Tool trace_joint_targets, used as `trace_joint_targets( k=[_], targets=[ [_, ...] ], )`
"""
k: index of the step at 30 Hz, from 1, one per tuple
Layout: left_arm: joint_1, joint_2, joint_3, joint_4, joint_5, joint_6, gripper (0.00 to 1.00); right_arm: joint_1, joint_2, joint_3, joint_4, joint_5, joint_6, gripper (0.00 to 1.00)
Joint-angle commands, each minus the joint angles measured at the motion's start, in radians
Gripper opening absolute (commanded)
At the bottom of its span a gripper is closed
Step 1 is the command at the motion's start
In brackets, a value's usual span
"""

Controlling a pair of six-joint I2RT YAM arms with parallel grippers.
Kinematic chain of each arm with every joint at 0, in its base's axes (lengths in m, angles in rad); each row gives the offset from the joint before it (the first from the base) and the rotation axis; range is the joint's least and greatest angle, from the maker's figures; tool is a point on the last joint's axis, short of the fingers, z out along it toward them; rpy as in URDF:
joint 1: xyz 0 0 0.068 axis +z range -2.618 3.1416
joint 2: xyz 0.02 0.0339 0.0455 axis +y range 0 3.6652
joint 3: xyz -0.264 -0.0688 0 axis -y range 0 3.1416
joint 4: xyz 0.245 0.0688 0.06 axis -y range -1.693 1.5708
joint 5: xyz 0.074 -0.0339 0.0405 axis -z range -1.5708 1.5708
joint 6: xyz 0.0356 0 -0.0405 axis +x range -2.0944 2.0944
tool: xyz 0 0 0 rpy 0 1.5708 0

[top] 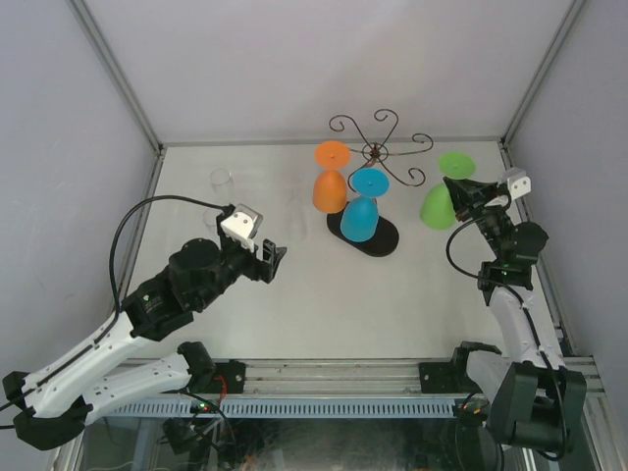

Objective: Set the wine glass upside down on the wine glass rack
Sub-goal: Turn the wine glass upside down at the wine rack.

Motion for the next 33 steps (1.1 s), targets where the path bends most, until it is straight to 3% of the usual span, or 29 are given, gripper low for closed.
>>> trace_joint_targets(
  k=[1, 9, 17, 21, 33],
  targets=[
    [0.007, -0.013, -0.011, 0.022, -0.016, 0.0, 0.79, -0.005, 0.052, 0.002, 0.226, -0.1, 0.048, 0.0],
    [0.008, -0.008, -0.011, 0.021, -0.011, 0.002, 0.86, -0.001, 0.165, 0.008, 0.374, -0.171, 0.073, 0.0],
    [0.01, -0.01, -0.013, 0.022, -0.012, 0.004, 0.92, 0.038, 0.25, 0.062, 0.387, -0.209, 0.055, 0.0],
    [0.012, -0.013, -0.016, 0.02, -0.016, 0.006, 1.0, 0.075, 0.29, 0.099, 0.381, -0.208, 0.048, 0.0],
    [0.013, -0.015, -0.016, 0.02, -0.014, 0.007, 1.0, 0.14, 0.4, 0.186, 0.354, -0.215, 0.018, 0.0]
  ],
)
